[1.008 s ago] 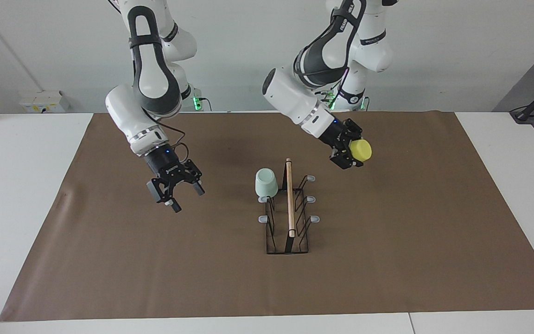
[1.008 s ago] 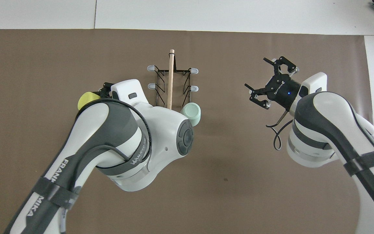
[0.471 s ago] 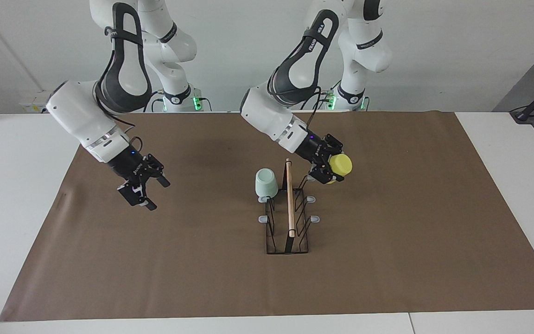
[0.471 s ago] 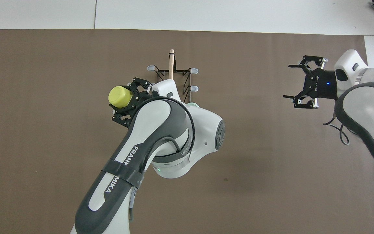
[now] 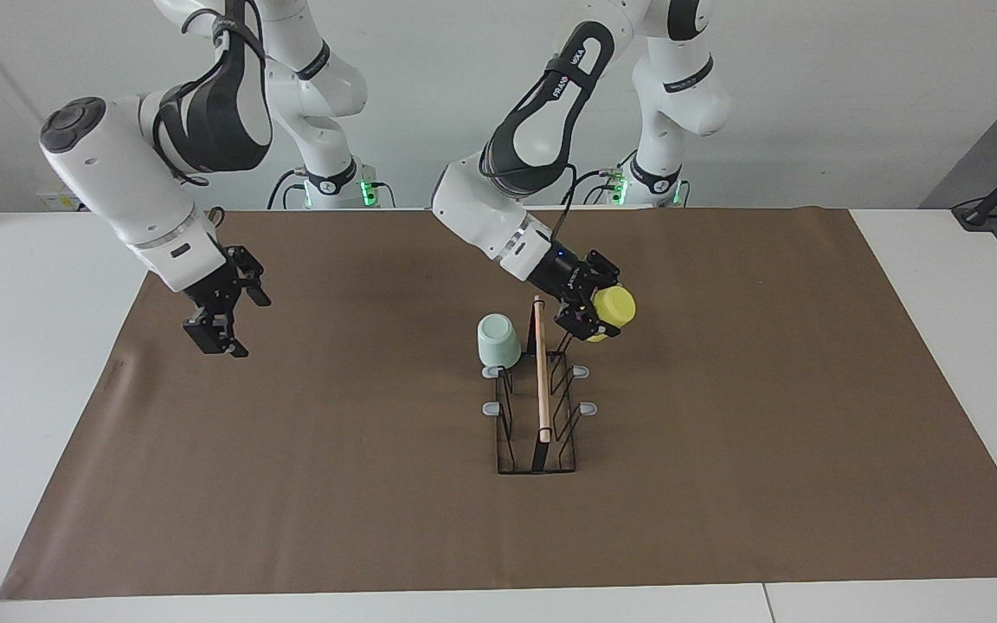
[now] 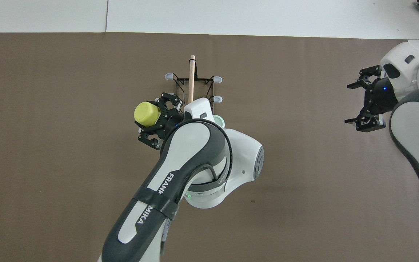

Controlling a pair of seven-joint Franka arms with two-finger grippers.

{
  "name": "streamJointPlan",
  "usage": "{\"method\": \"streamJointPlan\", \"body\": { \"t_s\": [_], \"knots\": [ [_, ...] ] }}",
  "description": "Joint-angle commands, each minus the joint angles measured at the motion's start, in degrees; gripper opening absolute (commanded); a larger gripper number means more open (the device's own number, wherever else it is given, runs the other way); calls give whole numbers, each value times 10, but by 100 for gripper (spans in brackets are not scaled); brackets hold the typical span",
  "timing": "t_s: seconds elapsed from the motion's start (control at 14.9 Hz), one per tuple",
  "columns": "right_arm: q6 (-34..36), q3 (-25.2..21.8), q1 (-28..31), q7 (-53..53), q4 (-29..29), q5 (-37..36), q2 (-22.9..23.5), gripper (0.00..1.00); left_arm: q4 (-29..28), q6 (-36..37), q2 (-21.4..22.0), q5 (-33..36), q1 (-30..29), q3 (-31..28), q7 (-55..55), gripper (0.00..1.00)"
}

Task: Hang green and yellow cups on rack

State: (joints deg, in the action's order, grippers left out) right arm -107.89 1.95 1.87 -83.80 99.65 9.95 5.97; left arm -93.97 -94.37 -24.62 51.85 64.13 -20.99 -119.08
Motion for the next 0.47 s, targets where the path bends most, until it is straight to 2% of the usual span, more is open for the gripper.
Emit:
{"method": "streamJointPlan", "body": {
  "t_s": [0.0, 0.4],
  "knots": [
    [47, 2, -16, 85, -5, -21, -6, 100, -7, 12, -7, 2, 15, -7, -14, 0],
    [133, 12, -17, 364, -30, -23, -17, 100, -15, 6, -7, 3, 20, -6, -20, 0]
  ]
}}
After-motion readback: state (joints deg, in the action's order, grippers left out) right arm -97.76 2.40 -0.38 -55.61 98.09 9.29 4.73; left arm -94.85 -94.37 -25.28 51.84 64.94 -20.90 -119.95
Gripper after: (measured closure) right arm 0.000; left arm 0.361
